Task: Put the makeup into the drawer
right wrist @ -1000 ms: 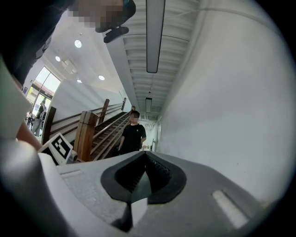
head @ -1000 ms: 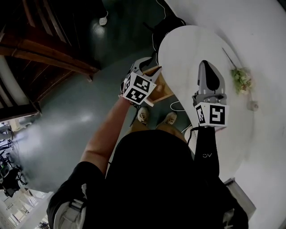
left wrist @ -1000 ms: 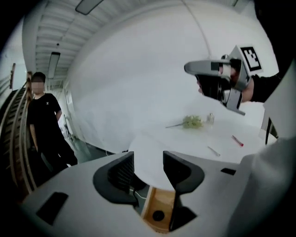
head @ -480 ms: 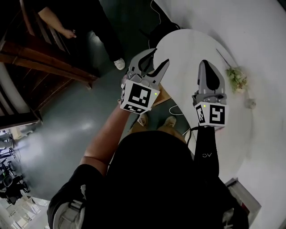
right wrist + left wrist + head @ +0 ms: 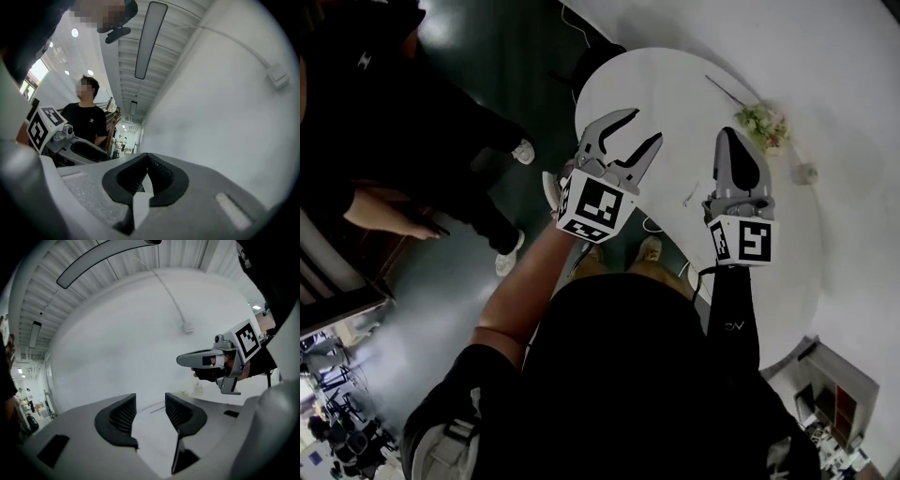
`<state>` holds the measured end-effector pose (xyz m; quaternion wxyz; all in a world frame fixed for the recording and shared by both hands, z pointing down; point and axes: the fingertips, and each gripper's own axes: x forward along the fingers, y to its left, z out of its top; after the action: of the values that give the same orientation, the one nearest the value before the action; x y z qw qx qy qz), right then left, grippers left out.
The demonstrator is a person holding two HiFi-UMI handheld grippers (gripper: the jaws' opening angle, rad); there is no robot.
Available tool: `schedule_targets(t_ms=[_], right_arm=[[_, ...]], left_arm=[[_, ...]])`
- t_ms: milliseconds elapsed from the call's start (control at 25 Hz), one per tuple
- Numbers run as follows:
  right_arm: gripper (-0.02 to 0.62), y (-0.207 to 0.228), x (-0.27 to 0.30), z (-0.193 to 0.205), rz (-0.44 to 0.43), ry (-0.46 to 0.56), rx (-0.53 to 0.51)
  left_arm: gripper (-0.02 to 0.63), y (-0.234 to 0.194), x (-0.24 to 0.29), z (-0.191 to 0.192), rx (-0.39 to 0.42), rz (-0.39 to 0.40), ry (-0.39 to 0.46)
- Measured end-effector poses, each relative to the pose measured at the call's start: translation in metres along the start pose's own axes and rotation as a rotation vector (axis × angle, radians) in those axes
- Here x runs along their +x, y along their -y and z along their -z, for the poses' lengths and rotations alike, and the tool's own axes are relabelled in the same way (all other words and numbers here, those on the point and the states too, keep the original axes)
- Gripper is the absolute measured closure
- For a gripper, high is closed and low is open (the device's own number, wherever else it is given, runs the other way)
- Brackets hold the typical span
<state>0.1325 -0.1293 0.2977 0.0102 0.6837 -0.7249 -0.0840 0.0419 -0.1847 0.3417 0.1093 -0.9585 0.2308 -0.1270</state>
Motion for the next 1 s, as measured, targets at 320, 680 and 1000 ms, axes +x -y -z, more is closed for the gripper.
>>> schedule_targets(t_ms=[320,680,1000], right_arm=[[0.591,0.069,-0.053,0.000,0.145,-0.008,-0.008],[0.591,0.107,-0.089,0.017,0.179,-0.032,0.004],[0.591,0.119,-0.109,0.031,0.173,-0.061,0.020]], left_arm=[[0.416,0.063,0.048,-0.027,0.020,0.125,0.041],[0.420,0.135,0.096,-0.008,-0.038,0.241,-0.038],[0.420,0.209,0.113,0.150,-0.154,0.390,-0.462]])
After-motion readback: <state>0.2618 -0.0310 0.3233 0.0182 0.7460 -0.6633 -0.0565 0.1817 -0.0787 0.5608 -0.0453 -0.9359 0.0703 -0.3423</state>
